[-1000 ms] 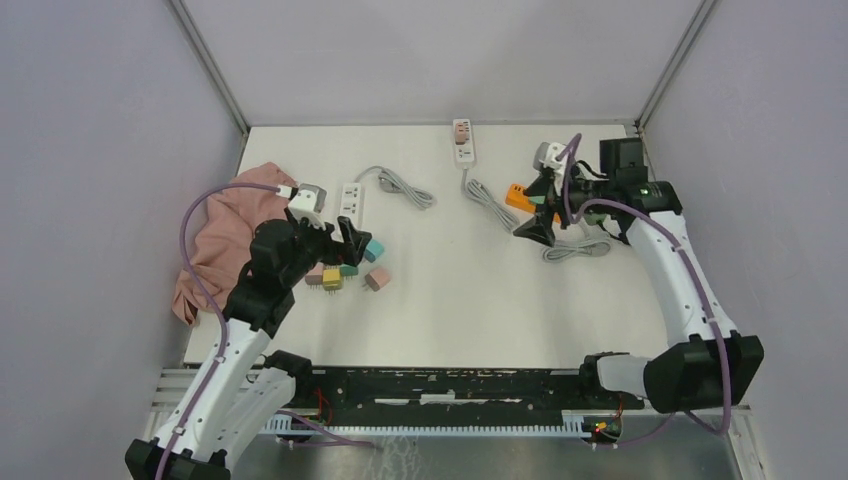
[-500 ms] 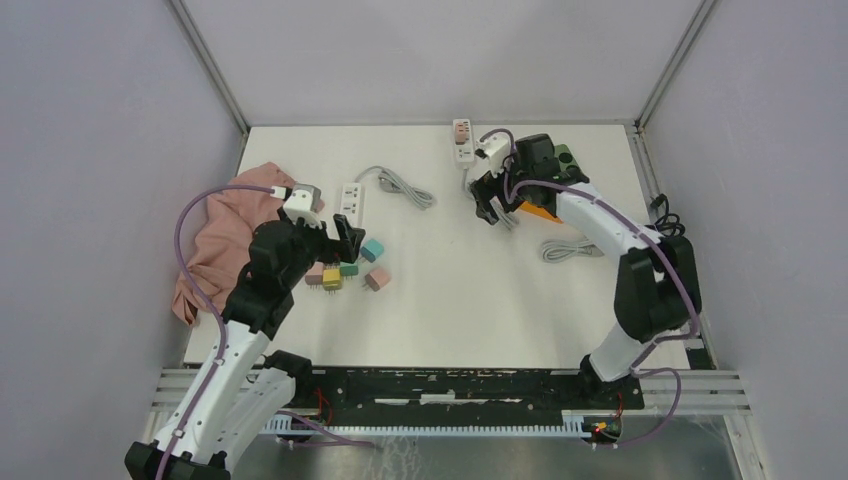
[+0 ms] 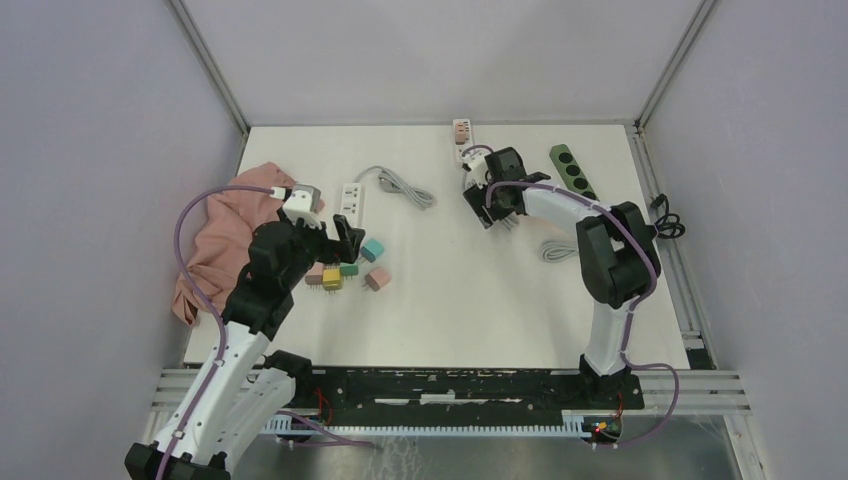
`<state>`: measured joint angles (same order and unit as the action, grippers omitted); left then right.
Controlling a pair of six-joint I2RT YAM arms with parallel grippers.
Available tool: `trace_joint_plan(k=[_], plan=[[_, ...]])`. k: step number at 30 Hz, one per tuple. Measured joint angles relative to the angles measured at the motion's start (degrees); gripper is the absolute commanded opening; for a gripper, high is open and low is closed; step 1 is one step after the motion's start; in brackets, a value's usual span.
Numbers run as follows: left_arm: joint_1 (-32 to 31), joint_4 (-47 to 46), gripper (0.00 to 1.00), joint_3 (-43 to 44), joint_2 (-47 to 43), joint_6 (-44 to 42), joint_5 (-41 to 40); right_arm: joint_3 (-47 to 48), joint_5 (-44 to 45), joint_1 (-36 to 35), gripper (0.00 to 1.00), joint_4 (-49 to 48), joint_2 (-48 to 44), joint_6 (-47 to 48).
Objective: Pull the plug off the socket
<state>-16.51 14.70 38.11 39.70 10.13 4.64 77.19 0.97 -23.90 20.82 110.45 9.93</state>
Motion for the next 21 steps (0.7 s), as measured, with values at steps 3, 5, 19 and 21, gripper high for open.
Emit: trace_joint_plan(k=[3, 5, 19, 21], plan=[[0.0, 0.0, 1.0, -0.04, -0.17, 0.0, 0.02, 0.2, 2.01, 0.0, 0.62, -0.22, 0.96, 0.33], [0.0, 0.0, 1.0, -0.04, -0.17, 0.0, 0.02, 0.2, 3.34, 0.0, 0.55, -0.26, 1.22, 0.59], [0.0, 0.0, 0.99, -0.04, -0.5, 0.0, 0.0, 0.59, 5.29, 0.02, 0.15, 0.26, 2.14, 2.54], [0.0, 0.02, 0.99, -0.04, -0.52, -0.02, 0.0, 0.68, 4.92, 0.07, 0.11, 0.79, 2.12, 3.21]])
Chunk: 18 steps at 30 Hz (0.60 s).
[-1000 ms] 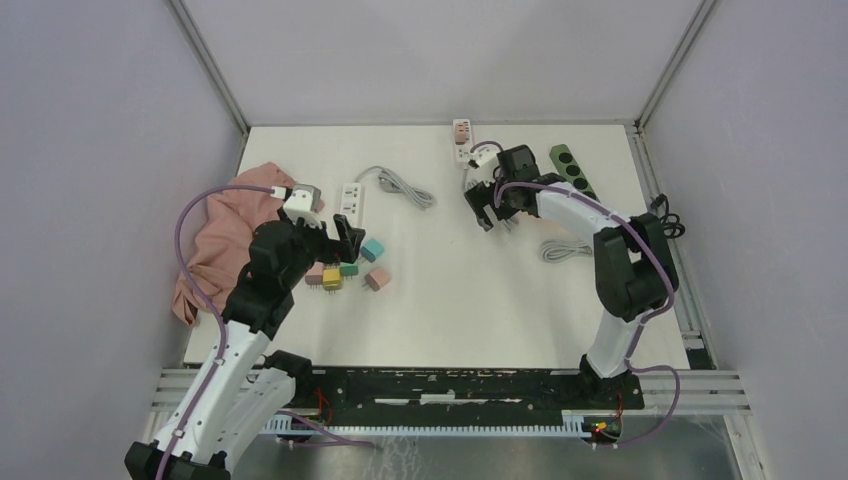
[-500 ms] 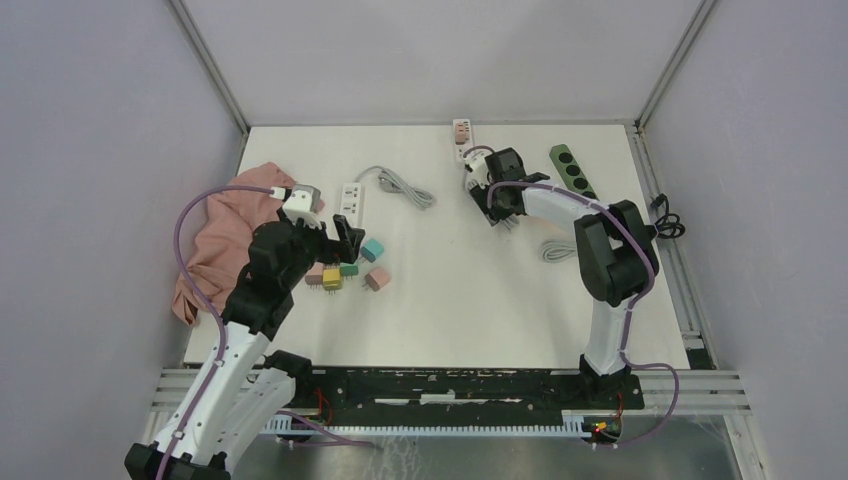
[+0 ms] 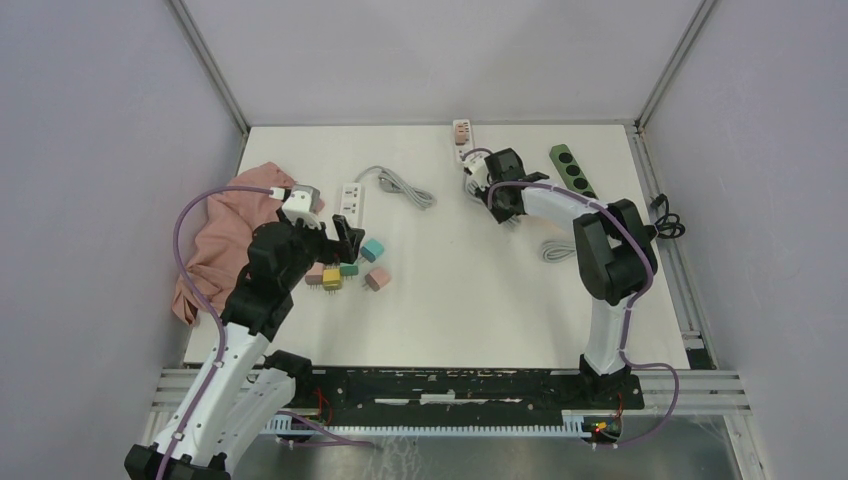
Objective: Pull the plug off the socket
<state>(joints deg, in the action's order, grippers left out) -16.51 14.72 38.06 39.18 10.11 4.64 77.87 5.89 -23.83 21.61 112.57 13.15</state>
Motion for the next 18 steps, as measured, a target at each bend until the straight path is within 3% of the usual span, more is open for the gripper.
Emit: trace_joint_plan(k=[7, 18], plan=[[0.0, 0.02, 0.99, 0.0, -0.35, -0.26, -0.04, 0.02, -5.62, 0.17, 0.0, 5.18, -2.23, 3.69], [0.0, 0.17, 0.99, -0.02, -0.35, -0.33, -0.09, 1.07, -26.67, 2.14, 0.0, 26.4, -8.17, 21.49]])
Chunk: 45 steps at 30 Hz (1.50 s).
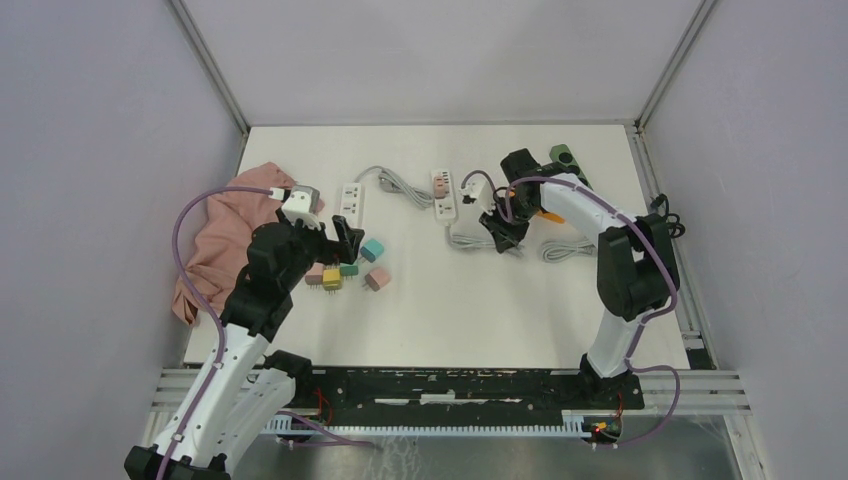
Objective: Pull the plug off the socket
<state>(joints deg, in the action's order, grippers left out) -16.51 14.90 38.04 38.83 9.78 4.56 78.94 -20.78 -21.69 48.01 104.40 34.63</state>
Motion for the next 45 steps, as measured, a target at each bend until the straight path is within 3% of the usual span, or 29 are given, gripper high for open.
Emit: trace_joint_plan(k=[7, 19, 31, 38, 45], plan=[[0.0, 0.0, 0.99, 0.0, 0.0, -0.02, 0.0, -0.52, -4.5, 0.11, 0.0, 9.4, -0.52, 8.0], [0.0, 0.0, 0.99, 0.0, 0.0, -0.02, 0.02, -9.42, -4.66, 0.17, 0.03, 18.23, -9.92, 20.98], [0.0, 0.0, 0.99, 0.0, 0.02, -0.02, 0.04, -18.16, 0.39, 0.59, 0.05, 20.2, -16.11, 30.05], [0.0, 0.0, 0.99, 0.0, 0.04, -0.02, 0.04, -19.08, 1.99, 3.93, 0.12, 20.92, -18.99, 31.47], [0.0, 0.0, 0.99, 0.0, 0.09, -0.02, 0.04, -20.59, 3.08, 5.86, 0.3, 21.27, -20.24, 31.17]])
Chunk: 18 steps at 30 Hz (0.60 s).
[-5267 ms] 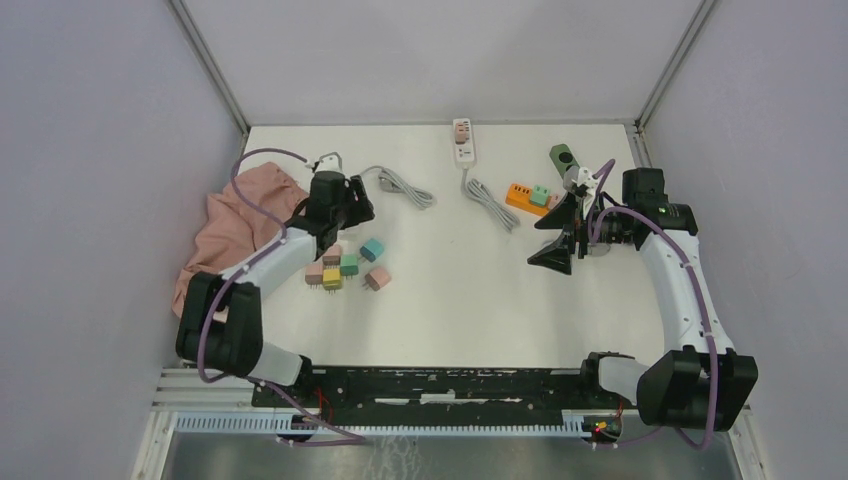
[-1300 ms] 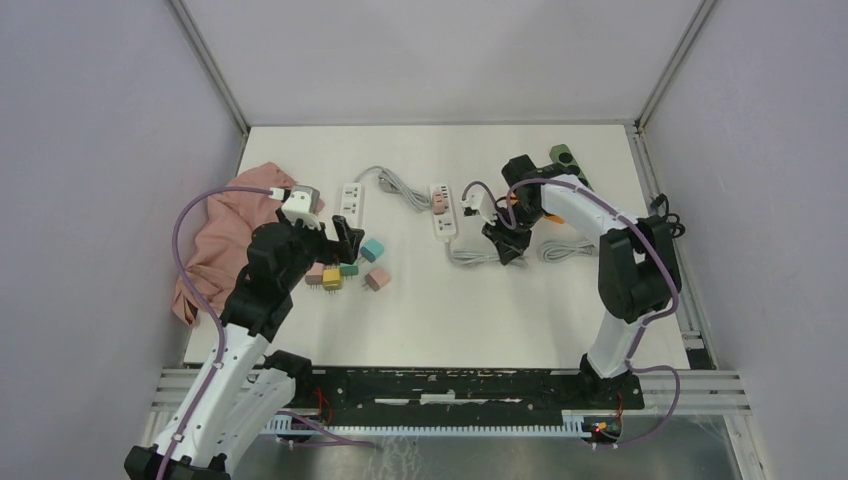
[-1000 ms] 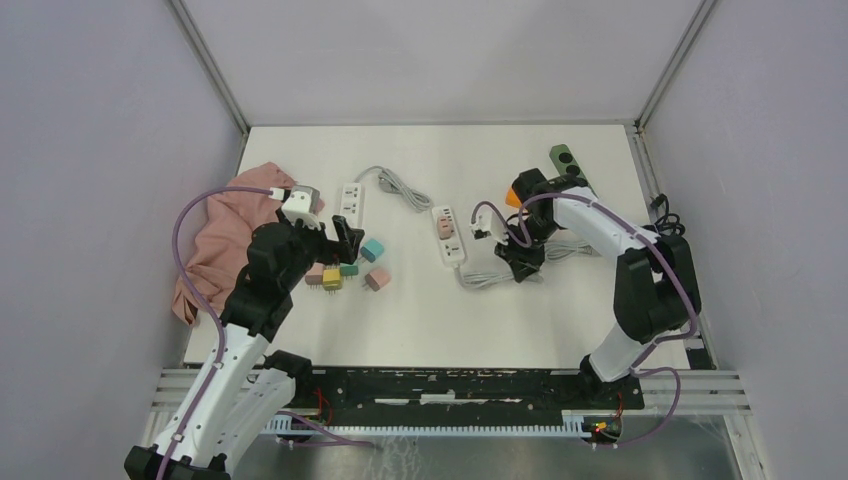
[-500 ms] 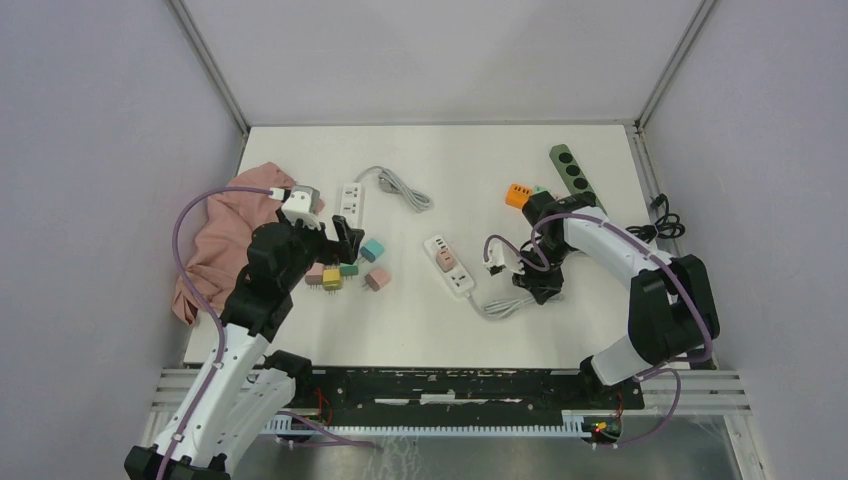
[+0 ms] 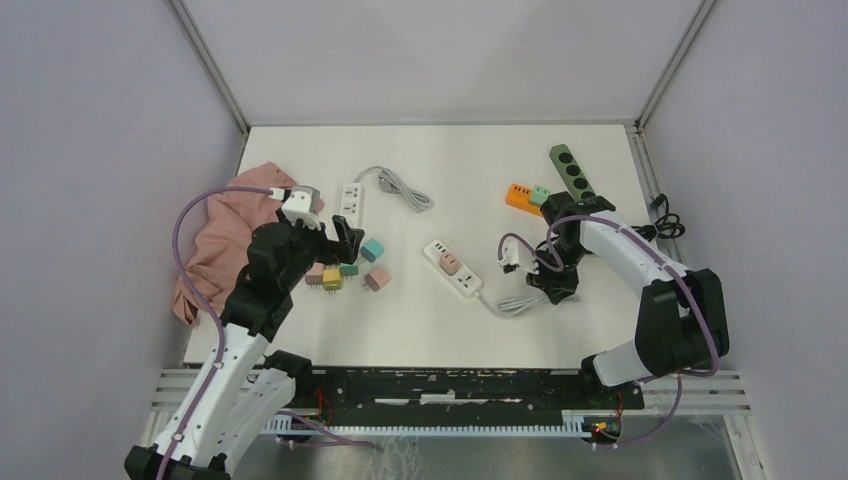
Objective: Pull the plug off the socket
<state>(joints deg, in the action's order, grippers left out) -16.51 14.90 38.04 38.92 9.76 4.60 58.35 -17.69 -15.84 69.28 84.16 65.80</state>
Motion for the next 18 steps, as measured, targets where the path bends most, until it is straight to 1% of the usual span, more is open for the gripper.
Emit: trace_joint_plan(k=[2, 5, 6, 7, 10, 13, 14, 15, 18], plan=[[0.0, 0.0, 0.99, 0.0, 0.0, 0.0, 0.0, 0.0, 0.15, 0.26, 0.42, -0.02, 0.0, -0.31], [0.0, 0.0, 0.99, 0.0, 0.0, 0.0, 0.0, 0.0, 0.26, 0.59, 0.68, -0.07, -0.33, -1.09], [0.0, 0.0, 0.99, 0.0, 0.0, 0.02, 0.0, -0.09, 0.37, 0.83, 0.75, -0.37, -0.85, -1.33], [0.0, 0.0, 0.99, 0.0, 0.0, 0.0, -0.02, -0.13, 0.5, 1.09, 0.79, -0.59, -1.53, -1.81], [0.0, 0.0, 0.99, 0.0, 0.0, 0.0, 0.0, -0.61, 0.81, 2.08, 0.86, -1.64, -4.63, -2.4], [0.0, 0.0, 0.99, 0.0, 0.0, 0.0, 0.0, -0.79, 0.48, 3.19, 0.87, -2.14, -7.91, -2.73], [0.0, 0.02, 0.99, 0.0, 0.0, 0.0, 0.0, -0.79, 0.11, 3.52, 0.89, -2.36, -8.94, -2.86], [0.0, 0.0, 0.99, 0.0, 0.0, 0.0, 0.0, -0.7, -0.28, 3.69, 0.98, -2.45, -9.66, -2.95], [0.0, 0.0, 0.99, 0.0, -0.02, 0.0, 0.0, 0.48, -2.25, 4.02, 1.0, -2.38, -10.97, -3.69]])
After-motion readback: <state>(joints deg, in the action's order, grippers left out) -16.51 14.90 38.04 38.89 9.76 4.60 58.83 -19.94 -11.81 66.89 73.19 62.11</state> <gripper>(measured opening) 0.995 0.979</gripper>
